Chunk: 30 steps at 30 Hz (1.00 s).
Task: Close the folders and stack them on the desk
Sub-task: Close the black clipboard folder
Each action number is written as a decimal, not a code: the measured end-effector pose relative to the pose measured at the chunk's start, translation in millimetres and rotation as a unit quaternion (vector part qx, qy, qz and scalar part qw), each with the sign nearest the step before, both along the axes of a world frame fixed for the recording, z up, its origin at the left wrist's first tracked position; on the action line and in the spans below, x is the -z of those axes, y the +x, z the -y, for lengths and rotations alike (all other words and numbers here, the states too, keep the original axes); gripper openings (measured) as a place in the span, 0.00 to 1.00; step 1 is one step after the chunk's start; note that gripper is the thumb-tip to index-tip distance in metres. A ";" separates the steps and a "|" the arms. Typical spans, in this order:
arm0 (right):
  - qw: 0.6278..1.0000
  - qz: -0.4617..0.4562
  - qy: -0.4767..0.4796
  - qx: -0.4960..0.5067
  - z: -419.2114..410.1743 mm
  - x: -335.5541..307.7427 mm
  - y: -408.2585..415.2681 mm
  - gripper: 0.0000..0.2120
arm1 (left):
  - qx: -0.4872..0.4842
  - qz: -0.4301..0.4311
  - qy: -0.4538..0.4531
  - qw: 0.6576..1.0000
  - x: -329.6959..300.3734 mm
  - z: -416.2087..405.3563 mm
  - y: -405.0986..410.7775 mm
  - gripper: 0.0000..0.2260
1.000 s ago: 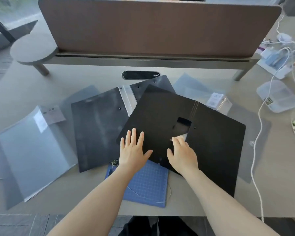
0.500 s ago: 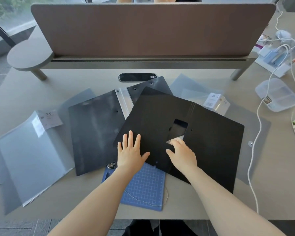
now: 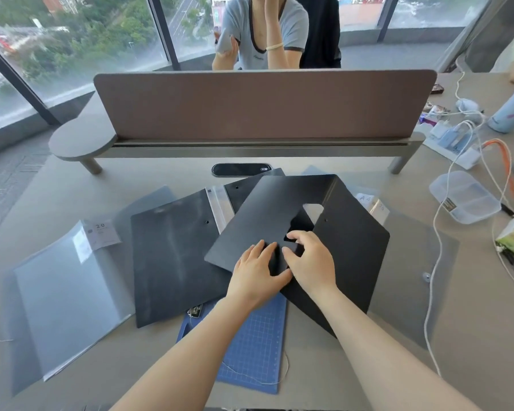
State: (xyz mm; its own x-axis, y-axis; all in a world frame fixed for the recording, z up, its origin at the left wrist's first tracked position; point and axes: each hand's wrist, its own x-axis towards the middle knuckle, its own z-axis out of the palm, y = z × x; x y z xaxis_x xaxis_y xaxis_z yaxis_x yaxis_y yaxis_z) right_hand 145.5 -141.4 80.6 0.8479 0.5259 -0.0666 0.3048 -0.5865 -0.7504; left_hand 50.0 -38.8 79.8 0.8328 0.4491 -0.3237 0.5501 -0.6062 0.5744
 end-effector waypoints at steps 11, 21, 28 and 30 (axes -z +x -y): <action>0.987 0.072 0.140 0.006 -23.7 -57.8 9.6 0.11 | 0.010 0.071 0.008 0.997 -82.9 -5.0 12.7 0.12; 0.980 0.150 0.113 -0.062 -44.4 -77.0 10.6 0.09 | -0.007 0.028 -0.002 1.000 -111.1 -18.0 16.7 0.06; 0.969 0.203 0.057 -0.133 -58.5 -71.5 2.3 0.08 | -0.042 0.014 0.007 0.999 -96.8 -35.2 11.2 0.05; 0.968 0.196 0.060 -0.146 -61.5 -69.7 -1.7 0.11 | -0.072 0.033 0.011 0.997 -89.8 -39.2 7.1 0.05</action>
